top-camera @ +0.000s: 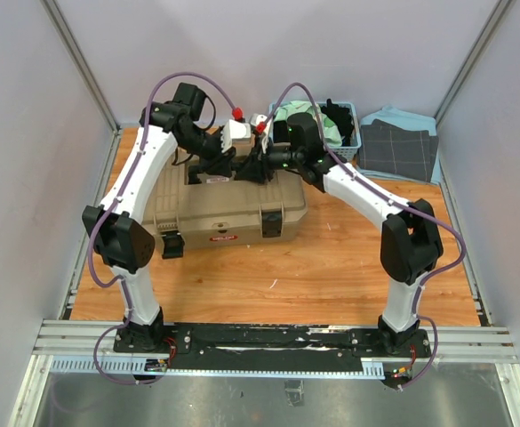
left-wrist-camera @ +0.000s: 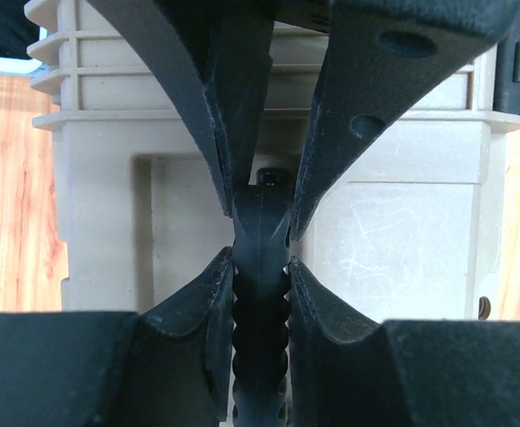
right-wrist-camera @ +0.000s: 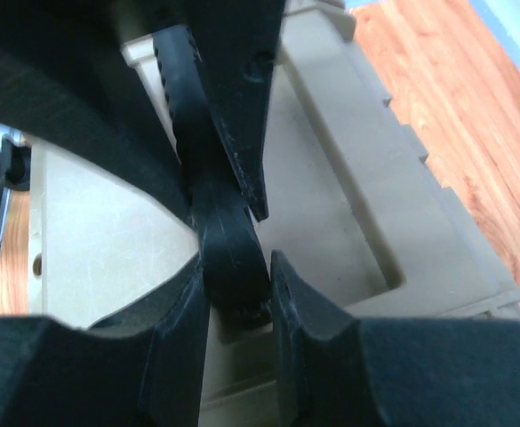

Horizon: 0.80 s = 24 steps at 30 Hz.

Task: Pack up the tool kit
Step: Close the toolbox at the center of the board.

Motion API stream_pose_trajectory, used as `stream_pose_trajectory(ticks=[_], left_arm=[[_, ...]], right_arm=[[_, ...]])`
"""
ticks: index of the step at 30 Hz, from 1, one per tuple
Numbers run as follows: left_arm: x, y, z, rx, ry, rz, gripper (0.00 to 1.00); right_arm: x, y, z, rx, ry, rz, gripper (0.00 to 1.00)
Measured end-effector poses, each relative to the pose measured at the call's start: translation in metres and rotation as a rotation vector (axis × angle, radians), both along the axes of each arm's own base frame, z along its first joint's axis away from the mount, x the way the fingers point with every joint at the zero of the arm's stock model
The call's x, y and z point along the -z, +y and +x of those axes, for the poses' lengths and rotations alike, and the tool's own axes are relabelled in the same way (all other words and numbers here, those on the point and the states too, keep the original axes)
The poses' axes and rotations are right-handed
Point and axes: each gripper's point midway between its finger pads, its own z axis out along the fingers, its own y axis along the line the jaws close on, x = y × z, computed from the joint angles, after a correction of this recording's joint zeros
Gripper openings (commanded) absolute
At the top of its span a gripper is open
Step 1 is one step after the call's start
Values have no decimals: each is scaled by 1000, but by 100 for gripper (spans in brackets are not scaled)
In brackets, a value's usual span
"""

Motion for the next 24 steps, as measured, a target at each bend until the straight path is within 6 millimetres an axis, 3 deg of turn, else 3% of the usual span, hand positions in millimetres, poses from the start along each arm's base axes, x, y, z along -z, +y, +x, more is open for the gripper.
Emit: stream_pose_trajectory(ticks=[2, 4, 7, 10, 12, 15, 17, 20, 24], left_arm=[[-1, -1, 5, -33, 1, -7, 63], [-13, -6, 20, -79, -58, -46, 73], [-31, -5, 32, -183, -127, -100, 82], [-66, 0, 38, -292, -237, -204, 83], [-91, 16, 38, -378, -296, -269, 83], [-129, 57, 39, -546, -369, -373, 83], [-142, 87, 37, -665, -390, -428, 83], [-135, 118, 27, -806, -364, -478, 82], [-94, 131, 3, -919, -262, -488, 82]], right_arm=[[0, 0, 3, 15, 14, 3, 1], [1, -1, 7, 34, 26, 6, 1], [0, -1, 10, 61, 43, 5, 1], [-1, 2, 14, 92, 87, 7, 1], [-1, 4, 17, 125, 121, 10, 1], [0, 7, 23, 187, 175, 20, 1], [-1, 9, 26, 227, 201, 24, 1], [-1, 13, 31, 292, 223, 25, 1], [-1, 16, 38, 384, 227, 23, 1]])
